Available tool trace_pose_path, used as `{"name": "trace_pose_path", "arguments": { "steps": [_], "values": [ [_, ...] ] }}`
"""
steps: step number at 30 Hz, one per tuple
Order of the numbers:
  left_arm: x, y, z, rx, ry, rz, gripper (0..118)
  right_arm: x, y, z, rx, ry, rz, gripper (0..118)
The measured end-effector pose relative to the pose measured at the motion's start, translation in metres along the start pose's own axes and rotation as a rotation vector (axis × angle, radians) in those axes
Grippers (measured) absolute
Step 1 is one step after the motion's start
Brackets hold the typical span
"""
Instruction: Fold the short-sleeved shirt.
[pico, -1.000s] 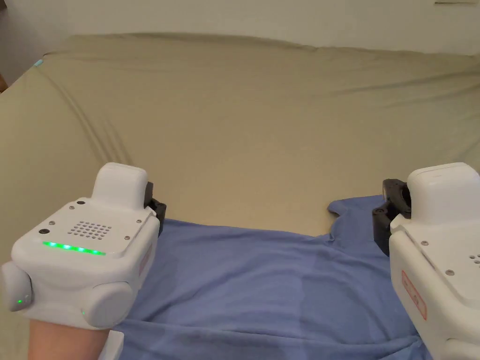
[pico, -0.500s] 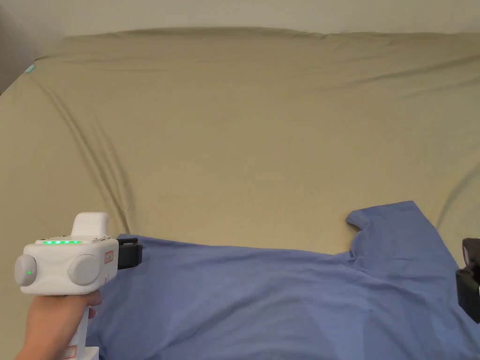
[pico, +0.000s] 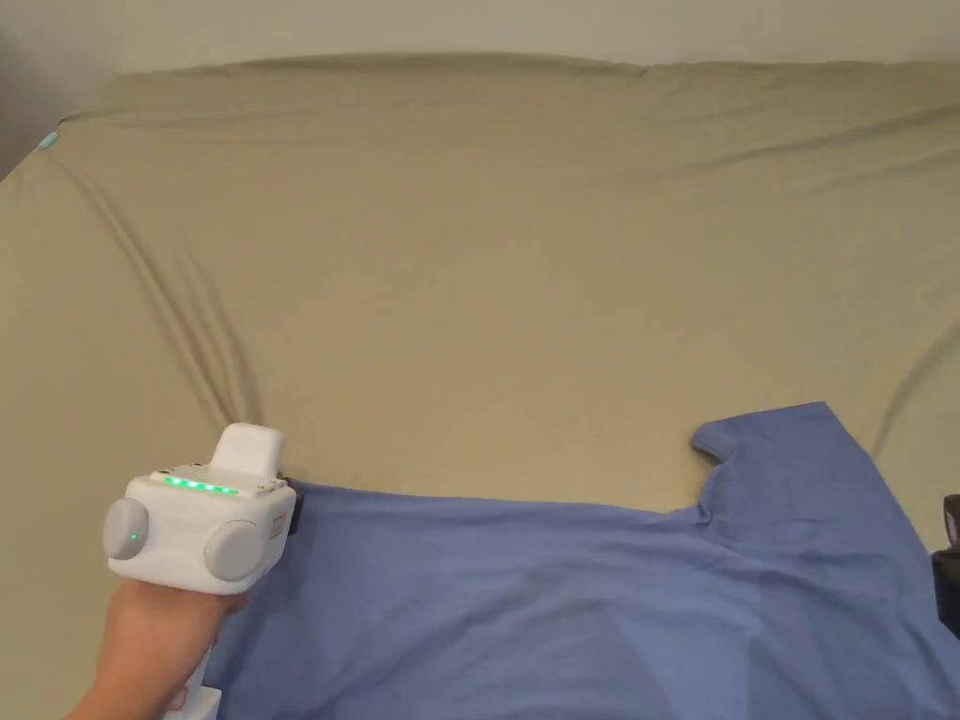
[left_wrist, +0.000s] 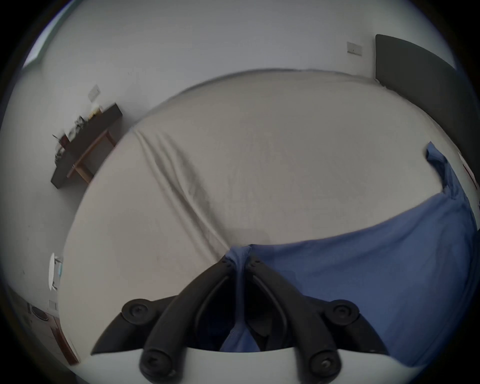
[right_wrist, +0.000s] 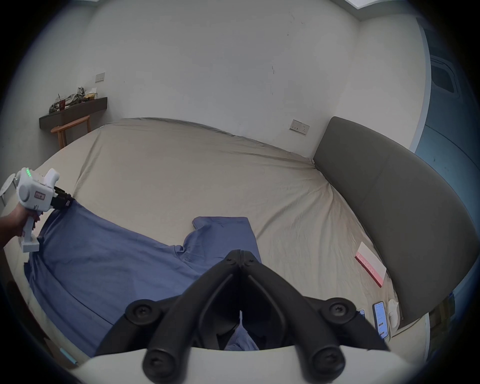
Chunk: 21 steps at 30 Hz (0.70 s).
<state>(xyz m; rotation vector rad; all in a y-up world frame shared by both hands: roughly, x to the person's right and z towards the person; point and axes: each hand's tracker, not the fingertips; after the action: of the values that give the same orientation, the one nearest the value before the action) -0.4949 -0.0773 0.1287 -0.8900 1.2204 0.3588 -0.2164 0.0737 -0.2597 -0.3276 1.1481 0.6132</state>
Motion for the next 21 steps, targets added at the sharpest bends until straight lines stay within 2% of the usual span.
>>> {"name": "trace_pose_path", "arguments": {
  "steps": [5,7,10,11,12,13,15,16,18,21],
  "values": [
    [-0.001,0.002,0.059,0.179,-0.002,0.015,3,0.017,0.011,-0.004,0.009,0.013,-0.04,0],
    [-0.001,0.002,0.081,0.215,-0.01,0.014,3,0.025,0.016,-0.015,-0.026,0.06,-0.099,0],
    [0.008,0.001,0.115,0.266,-0.001,-0.013,3,0.035,0.016,-0.047,-0.107,0.082,-0.12,1],
    [0.01,0.0,0.122,0.27,0.005,-0.031,3,0.038,0.016,-0.061,-0.151,0.091,-0.123,11],
    [0.012,-0.001,0.127,0.269,0.008,-0.041,3,0.04,0.013,-0.076,-0.178,0.091,-0.146,30],
    [0.013,-0.003,0.132,0.274,0.007,-0.042,3,0.041,0.011,-0.089,-0.205,0.091,-0.15,57],
    [0.014,-0.006,0.139,0.269,0.003,-0.044,3,0.05,-0.004,-0.133,-0.307,0.103,-0.111,87],
    [0.015,-0.008,0.141,0.267,0.004,-0.044,3,0.05,-0.009,-0.146,-0.344,0.096,-0.091,98],
    [0.014,-0.014,0.141,0.26,0.014,-0.047,3,0.049,-0.024,-0.175,-0.432,0.124,-0.081,100],
    [0.009,-0.023,0.143,0.26,0.02,-0.026,3,0.049,-0.043,-0.211,-0.511,0.066,-0.07,100]
  ]
}}
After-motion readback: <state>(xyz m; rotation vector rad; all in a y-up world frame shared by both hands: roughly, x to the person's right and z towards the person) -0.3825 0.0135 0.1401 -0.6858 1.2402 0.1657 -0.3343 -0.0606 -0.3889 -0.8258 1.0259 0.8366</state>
